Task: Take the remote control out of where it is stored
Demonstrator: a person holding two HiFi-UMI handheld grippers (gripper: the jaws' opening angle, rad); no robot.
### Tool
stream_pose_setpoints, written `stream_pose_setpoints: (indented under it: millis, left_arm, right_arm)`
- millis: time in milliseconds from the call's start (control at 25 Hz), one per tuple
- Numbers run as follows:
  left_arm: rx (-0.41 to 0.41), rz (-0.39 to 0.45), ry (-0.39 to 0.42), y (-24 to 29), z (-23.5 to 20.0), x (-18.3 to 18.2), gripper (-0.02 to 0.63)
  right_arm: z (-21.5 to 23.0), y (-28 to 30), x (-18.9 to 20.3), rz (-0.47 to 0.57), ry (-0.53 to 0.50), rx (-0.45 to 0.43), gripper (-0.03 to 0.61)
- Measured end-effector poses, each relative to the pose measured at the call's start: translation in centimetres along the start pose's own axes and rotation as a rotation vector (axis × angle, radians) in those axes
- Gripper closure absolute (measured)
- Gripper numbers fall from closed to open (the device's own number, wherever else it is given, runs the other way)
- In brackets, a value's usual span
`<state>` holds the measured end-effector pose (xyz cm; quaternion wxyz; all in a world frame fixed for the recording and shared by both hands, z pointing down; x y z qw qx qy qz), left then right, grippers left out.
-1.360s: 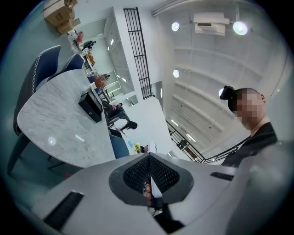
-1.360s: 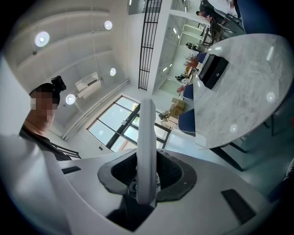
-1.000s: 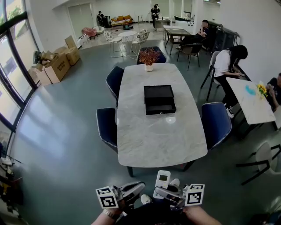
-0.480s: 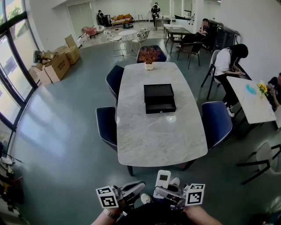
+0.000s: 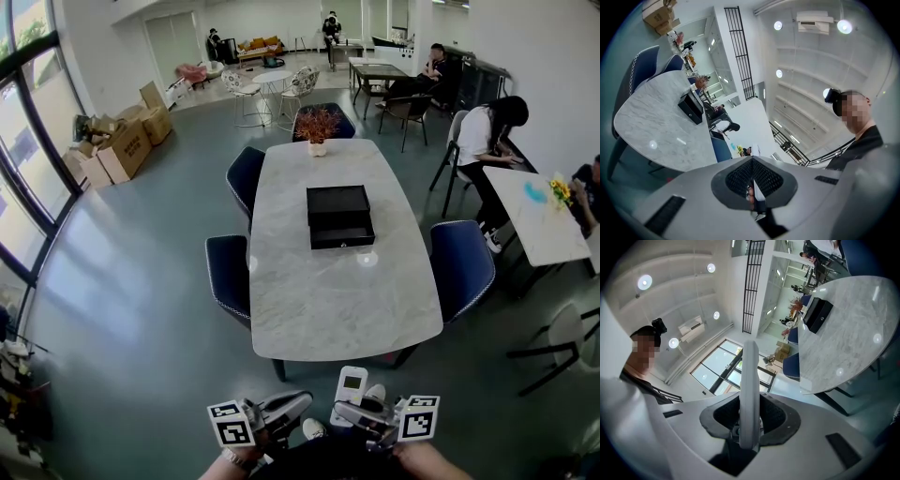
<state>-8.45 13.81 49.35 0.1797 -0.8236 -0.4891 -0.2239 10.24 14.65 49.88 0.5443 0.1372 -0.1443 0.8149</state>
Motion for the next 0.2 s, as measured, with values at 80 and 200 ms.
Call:
stream_pose_setpoints:
  millis: [80, 200]
  left_arm:
    - [0.003, -0.003, 0.0, 0.21, -0.06, 0.04, 0.609]
    - [0.005, -0.01, 0.005, 0.45, -0.02, 0.03, 0.609]
  right_arm:
    - [-0.01, -0.07, -0.13, 0.002, -0.001, -0.001, 0.466]
    - [-0.01, -0.14, -0.27, 0.003, -0.003, -0.001, 0.466]
Point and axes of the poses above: the fingertips, and each gripper's own axes: y forward along the fingers, z to its right, x out of its underside, the point moved 7 cm from there along -y, backward along the fingers
